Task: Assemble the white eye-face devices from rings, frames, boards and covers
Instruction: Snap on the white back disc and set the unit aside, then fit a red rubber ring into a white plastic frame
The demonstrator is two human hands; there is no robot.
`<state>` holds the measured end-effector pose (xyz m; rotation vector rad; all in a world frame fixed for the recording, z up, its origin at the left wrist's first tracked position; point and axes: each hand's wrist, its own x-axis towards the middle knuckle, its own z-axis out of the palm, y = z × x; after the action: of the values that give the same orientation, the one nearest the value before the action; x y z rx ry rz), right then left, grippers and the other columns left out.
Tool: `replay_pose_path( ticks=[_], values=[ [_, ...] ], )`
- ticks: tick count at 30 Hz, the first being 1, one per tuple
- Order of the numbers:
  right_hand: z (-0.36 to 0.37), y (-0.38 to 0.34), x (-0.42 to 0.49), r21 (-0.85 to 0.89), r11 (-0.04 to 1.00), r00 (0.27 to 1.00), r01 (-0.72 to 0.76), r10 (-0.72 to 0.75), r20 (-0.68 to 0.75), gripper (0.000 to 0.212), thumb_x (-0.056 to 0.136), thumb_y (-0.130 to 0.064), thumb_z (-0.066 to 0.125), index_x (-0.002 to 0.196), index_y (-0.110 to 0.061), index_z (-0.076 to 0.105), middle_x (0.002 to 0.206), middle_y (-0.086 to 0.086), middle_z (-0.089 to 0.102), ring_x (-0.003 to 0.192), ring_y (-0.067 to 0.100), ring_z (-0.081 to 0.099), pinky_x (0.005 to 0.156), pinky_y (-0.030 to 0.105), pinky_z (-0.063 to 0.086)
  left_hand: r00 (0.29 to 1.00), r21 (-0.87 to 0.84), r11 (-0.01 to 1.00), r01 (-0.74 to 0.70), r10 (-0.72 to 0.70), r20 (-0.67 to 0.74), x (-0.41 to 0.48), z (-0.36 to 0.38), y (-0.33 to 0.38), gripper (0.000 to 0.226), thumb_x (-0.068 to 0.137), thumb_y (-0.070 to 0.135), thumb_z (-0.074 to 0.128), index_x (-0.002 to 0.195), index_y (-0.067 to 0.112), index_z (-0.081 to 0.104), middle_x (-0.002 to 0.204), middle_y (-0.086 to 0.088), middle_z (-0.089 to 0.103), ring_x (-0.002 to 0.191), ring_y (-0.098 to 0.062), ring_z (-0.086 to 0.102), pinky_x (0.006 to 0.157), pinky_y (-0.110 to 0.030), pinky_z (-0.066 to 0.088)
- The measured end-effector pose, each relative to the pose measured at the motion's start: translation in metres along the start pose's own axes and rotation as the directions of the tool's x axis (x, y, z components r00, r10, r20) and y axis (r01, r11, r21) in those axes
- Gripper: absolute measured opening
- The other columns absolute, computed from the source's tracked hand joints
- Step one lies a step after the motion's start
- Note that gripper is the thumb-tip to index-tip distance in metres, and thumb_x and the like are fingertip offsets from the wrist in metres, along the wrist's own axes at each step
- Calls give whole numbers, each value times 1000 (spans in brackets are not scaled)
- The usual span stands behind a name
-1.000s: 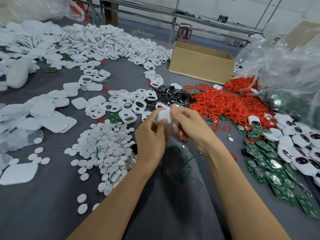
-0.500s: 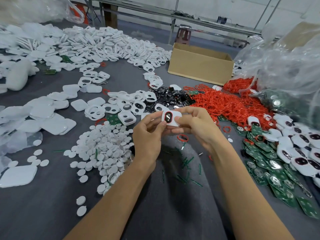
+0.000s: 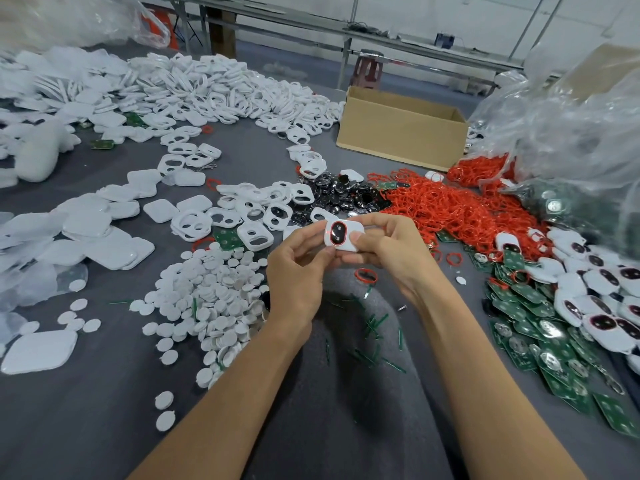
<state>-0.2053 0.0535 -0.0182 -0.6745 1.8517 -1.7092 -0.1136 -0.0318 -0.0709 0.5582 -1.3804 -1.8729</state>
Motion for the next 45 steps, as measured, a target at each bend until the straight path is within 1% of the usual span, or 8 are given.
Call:
replay_pose_path(
  ticks=[12,16,20,26,32,38,41,45],
  values=[
    [-66,-19,-32,-381,922,959,70,-167,-228,27,92,4,51,106,-13,67,65,0,64,47,4,54,46,14,39,997,2,999,35,-35,73,1,-2,-1,35,88,-10,59,100,21,70,90,-2,76,85,-19,72,67,-22,56],
    [-154,-26,-83,-549,831,887,-92,-182,-425,20,93,-7,55,105,-21,63,65,-2,62,49,6,50,50,24,36,997,0,999,34,-34,72,1,-3,-3,31,90,-8,58,99,19,70,88,-2,76,79,-15,72,66,-21,57],
    [-240,-19,-140,-680,620,709,-390,-269,-652,15,95,-23,53,101,-20,66,81,6,66,64,23,57,56,30,40,998,3,1000,27,-27,64,4,-3,-5,28,90,-7,59,98,17,70,84,-1,76,75,-13,72,65,-20,57],
    [-319,19,-180,-544,450,525,-708,-180,-832,24,98,-20,44,98,-13,68,87,18,65,56,28,53,55,30,43,997,5,999,38,-38,62,4,-1,-8,28,90,-7,57,94,18,69,79,1,76,71,-12,71,63,-19,56],
    [-308,31,-182,-501,338,465,-797,-186,-866,34,94,-24,50,125,-10,55,125,27,49,91,44,58,85,56,50,998,30,999,45,-46,39,3,3,-7,29,90,-7,56,91,18,69,77,1,75,69,-12,70,61,-18,55],
    [-204,-6,-136,-824,316,682,-469,-463,-566,23,89,-19,60,109,-10,67,115,24,54,86,38,58,82,45,48,998,78,995,57,-59,33,1,4,-4,27,91,-6,57,91,18,69,84,-5,74,69,-11,70,61,-20,56],
    [-137,-14,-97,-931,340,836,-130,-467,-287,13,88,-13,64,98,-11,72,100,13,64,78,25,56,75,30,39,997,69,995,74,-75,18,2,2,-4,27,91,-5,56,90,18,69,82,-2,75,68,-10,70,60,-20,55],
    [-59,-7,-39,-877,460,919,136,-389,-61,11,85,-7,65,89,-11,74,86,3,69,77,16,58,74,29,42,997,113,991,70,-74,35,1,3,-3,34,89,-10,53,81,18,71,77,-2,75,65,-12,69,58,-20,54]
  ],
)
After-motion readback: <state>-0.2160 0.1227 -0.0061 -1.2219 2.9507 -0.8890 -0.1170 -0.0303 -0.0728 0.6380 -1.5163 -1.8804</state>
